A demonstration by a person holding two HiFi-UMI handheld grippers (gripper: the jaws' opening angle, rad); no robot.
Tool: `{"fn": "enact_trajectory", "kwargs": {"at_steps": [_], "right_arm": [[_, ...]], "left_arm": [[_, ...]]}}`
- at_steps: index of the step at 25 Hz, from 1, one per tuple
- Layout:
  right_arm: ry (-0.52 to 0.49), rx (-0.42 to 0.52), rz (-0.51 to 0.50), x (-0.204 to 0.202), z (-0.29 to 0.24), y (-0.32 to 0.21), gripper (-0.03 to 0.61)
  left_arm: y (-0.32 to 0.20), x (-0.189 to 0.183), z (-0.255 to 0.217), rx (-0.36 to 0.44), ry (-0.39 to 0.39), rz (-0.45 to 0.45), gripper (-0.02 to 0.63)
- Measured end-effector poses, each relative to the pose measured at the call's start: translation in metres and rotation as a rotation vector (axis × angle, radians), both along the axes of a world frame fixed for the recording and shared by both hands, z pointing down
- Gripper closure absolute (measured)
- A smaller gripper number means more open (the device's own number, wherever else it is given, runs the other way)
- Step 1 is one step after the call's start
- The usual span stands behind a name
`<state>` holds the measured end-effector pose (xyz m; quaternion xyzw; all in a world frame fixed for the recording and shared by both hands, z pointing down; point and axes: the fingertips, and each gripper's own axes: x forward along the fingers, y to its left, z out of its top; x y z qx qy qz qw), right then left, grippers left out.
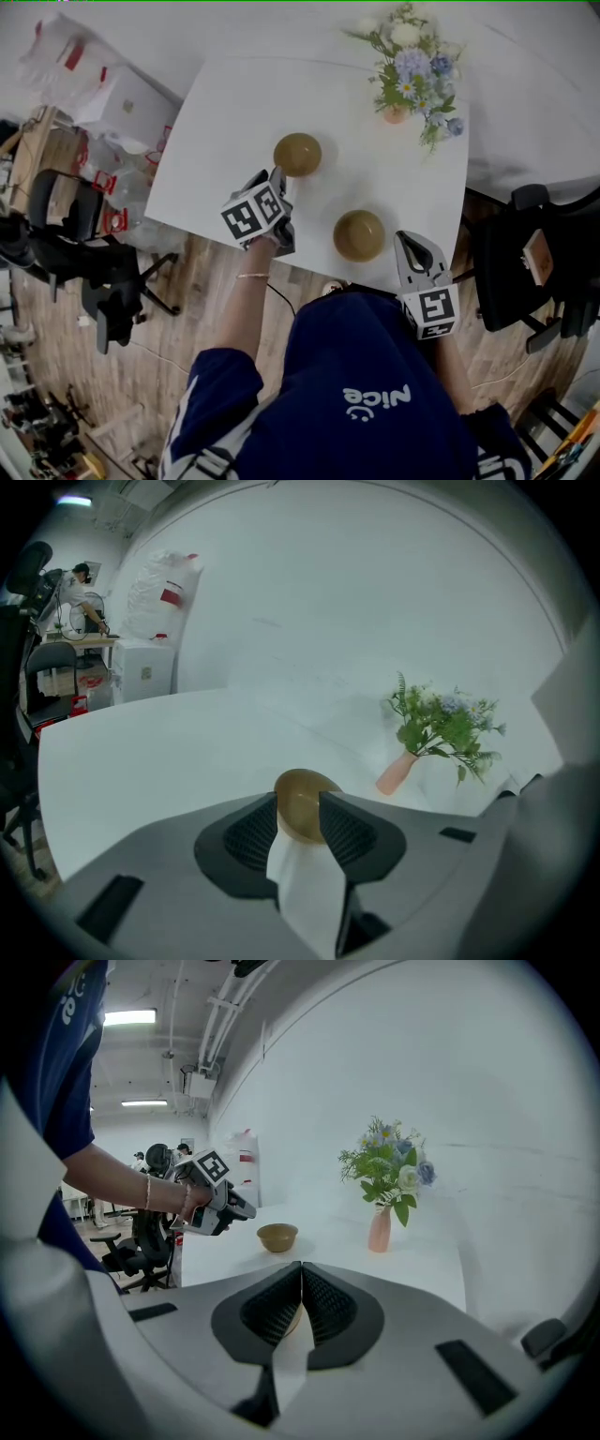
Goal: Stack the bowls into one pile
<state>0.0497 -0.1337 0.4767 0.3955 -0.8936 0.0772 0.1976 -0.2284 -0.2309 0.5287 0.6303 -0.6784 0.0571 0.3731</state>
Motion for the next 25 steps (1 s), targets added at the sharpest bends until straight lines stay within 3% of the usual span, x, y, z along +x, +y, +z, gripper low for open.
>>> {"fn": "enact_trajectory", "kwargs": {"at_steps": [16, 25], "right_arm": [[0.006, -0.047, 0.039, 0.015, 0.014, -0.046, 0.555], [0.007, -0.063, 0.069, 0.027, 0.020, -0.049, 0.555]], "left_arm": [[-0.054, -0.021, 0.062, -0.227, 0.080, -0.028, 0.477], [-0.058, -0.024, 0.076, -0.268, 0.068, -0.048, 0.503]]}}
